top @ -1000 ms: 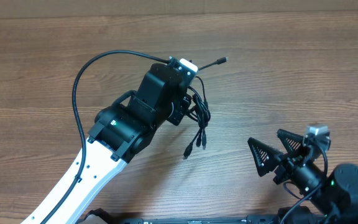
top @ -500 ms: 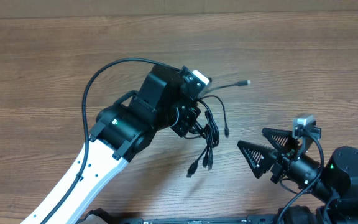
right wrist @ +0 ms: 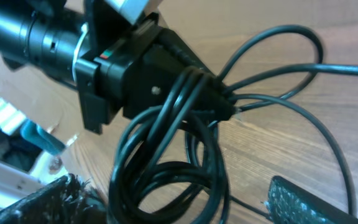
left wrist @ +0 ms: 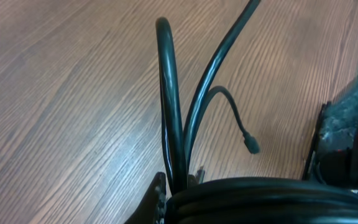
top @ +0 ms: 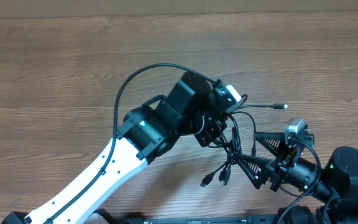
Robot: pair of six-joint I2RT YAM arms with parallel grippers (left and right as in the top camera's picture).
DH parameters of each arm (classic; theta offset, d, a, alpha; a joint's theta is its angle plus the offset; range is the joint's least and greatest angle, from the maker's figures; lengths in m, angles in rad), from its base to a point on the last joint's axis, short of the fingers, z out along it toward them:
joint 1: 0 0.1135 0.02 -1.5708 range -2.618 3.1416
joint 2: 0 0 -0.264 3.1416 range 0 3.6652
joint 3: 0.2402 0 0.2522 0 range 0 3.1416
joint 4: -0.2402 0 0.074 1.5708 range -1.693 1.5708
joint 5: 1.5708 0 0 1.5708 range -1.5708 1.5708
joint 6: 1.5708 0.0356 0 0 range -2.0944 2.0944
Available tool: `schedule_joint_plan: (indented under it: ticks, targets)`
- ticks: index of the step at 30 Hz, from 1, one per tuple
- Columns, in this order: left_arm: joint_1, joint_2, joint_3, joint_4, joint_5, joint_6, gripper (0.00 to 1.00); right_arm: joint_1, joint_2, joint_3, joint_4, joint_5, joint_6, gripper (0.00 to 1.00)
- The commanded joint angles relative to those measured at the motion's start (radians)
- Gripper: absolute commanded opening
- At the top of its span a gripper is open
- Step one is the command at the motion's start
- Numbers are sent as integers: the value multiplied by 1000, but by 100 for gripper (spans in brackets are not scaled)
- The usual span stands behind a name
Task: Untangle cables
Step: 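Lift the cable bundle with the left gripper toward the right gripper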
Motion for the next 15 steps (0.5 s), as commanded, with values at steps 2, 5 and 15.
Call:
schedule_joint_plan:
  ticks: [2,5,15]
  targets:
    - [-2,16,30,21,-2,7,4,-6,-2,27,-5,-22,-25,67]
    - [-2,17,30,34,-29,-19,4,-6,-2,27,3,-22,-25,66]
    - [-14,19,30,68,-82,-142,4,-6,-2,27,20,-37,-25,56]
